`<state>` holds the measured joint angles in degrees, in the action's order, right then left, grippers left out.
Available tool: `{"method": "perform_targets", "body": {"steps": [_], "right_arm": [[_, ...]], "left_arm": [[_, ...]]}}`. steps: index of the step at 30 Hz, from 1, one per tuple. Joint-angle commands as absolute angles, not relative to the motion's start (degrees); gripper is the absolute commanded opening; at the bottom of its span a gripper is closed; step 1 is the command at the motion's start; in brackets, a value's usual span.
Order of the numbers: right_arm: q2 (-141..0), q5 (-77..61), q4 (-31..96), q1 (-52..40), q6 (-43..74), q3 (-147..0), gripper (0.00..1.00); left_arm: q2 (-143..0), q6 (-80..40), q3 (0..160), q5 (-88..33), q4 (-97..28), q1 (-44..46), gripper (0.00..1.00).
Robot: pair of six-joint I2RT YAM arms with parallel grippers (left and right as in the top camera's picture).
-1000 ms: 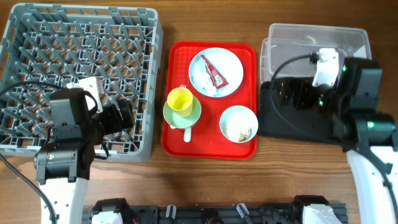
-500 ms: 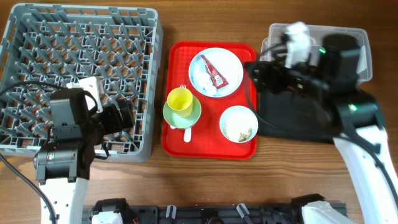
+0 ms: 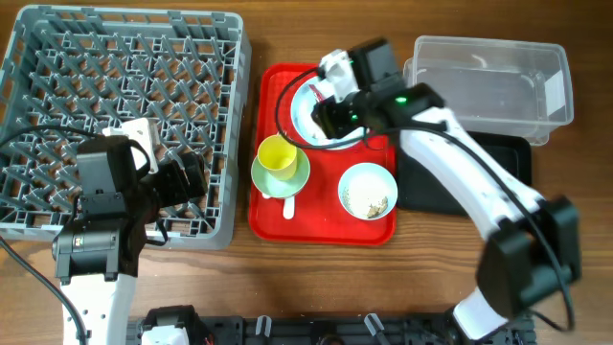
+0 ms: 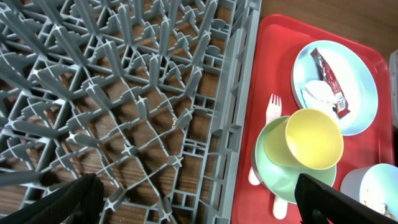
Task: Sort waste into correct bins and load items into the dishwasher rack
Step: 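Move the right gripper over the blue plate toward the white napkin, then grasp the white napkin on the plate with the right gripper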
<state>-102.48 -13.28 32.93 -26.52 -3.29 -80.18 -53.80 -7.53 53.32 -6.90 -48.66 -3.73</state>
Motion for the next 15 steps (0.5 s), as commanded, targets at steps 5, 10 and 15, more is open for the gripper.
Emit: {"method": "perform_targets", "body": {"steps": [5, 10, 15], "right_arm": [[-112.49, -11.97, 30.02, -29.19, 0.67, -81.3, 0.61], [-116.29, -11.46, 28.16, -29.41, 2.17, -81.3, 0.59], [-117.82, -8.49, 26.04, -29.41, 6.09, -81.3, 0.59]], "left_arm": [[-53.65, -6.44, 54.5, -7.42, -48.51, -3.49, 1.0], [-53.65, -6.44, 54.5, -7.42, -48.51, -3.49, 1.0], [-53.65, -6.44, 54.5, -7.42, -48.53, -3.49, 1.0]]}}
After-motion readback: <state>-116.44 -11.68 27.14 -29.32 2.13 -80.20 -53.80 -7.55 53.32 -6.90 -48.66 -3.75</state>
